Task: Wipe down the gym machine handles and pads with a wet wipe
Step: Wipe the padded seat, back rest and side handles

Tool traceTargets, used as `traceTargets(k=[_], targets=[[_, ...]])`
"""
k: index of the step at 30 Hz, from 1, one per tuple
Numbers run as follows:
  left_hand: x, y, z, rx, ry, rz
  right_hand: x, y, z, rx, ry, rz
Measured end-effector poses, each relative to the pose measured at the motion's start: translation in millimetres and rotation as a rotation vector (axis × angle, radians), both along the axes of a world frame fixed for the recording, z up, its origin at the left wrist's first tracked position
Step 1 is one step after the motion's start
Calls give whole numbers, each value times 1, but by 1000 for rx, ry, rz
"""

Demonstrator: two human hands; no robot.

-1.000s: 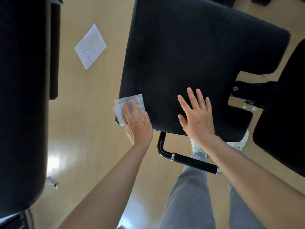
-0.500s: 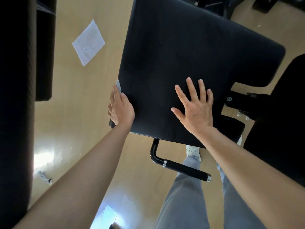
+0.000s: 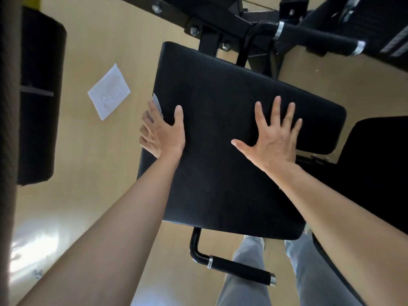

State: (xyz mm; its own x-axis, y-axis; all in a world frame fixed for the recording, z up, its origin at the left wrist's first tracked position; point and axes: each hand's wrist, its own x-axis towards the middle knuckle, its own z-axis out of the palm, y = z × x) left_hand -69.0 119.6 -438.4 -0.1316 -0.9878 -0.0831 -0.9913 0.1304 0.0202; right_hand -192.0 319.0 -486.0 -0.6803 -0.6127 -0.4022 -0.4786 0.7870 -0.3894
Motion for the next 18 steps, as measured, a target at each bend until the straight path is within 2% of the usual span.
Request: traceTargets(k=[10, 18], targets=[[-102, -43, 3, -16, 19, -143, -12, 11, 1, 1, -9, 94], [-115, -60, 8, -6, -29, -383, -18, 18, 3, -3, -20, 151]])
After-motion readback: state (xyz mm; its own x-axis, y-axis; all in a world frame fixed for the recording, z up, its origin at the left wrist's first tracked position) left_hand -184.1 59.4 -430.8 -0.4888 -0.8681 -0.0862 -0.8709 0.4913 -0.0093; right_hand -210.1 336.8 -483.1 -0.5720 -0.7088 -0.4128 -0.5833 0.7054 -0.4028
